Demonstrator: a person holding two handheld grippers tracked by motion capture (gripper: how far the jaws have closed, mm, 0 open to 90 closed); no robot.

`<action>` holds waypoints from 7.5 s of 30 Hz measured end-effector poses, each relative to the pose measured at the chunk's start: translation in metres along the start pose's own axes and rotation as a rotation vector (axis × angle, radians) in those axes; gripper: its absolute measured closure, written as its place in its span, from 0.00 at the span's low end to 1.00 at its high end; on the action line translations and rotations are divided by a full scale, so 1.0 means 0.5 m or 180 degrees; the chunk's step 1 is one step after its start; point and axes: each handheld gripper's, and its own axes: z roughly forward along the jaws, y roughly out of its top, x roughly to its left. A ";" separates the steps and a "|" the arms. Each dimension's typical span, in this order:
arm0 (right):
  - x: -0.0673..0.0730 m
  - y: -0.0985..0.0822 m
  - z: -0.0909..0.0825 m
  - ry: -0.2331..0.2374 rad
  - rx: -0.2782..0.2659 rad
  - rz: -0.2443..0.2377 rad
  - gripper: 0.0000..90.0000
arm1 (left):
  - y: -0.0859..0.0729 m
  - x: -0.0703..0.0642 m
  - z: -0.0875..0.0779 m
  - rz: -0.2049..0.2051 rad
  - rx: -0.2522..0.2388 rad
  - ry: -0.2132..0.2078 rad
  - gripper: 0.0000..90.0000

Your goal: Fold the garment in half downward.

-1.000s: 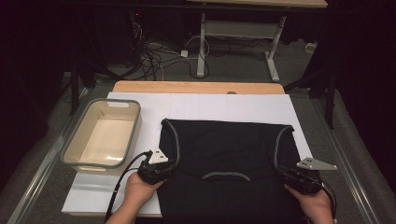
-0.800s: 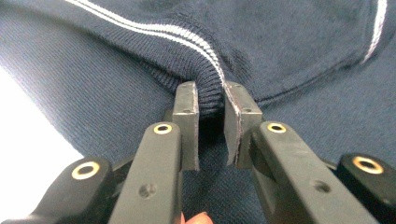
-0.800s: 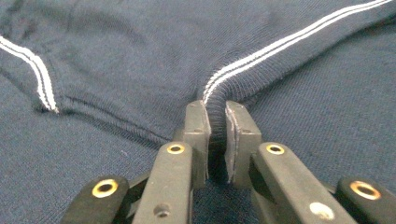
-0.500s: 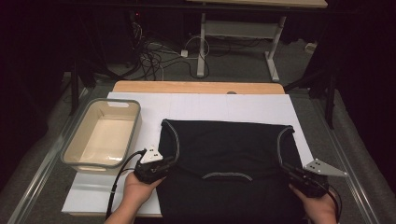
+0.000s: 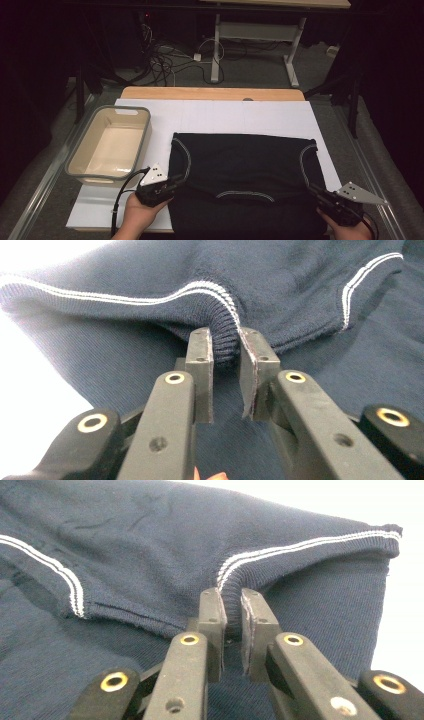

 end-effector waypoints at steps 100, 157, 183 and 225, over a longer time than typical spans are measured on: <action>0.019 -0.050 -0.010 -0.0043 -0.0033 0.0284 0.00 | -0.012 0.051 0.038 -0.0512 -0.0008 0.0183 0.00; -0.168 0.061 0.181 -0.0471 0.0681 0.0578 0.75 | 0.048 0.129 0.131 -0.0573 0.0338 0.0636 0.79; -0.125 0.134 0.109 -0.0558 -0.0065 0.0107 0.90 | 0.103 0.110 0.086 -0.0371 -0.0062 0.0909 0.84; -0.158 0.138 0.172 -0.0625 0.0071 0.0120 0.90 | 0.106 0.197 0.161 -0.1051 0.0637 0.0626 0.67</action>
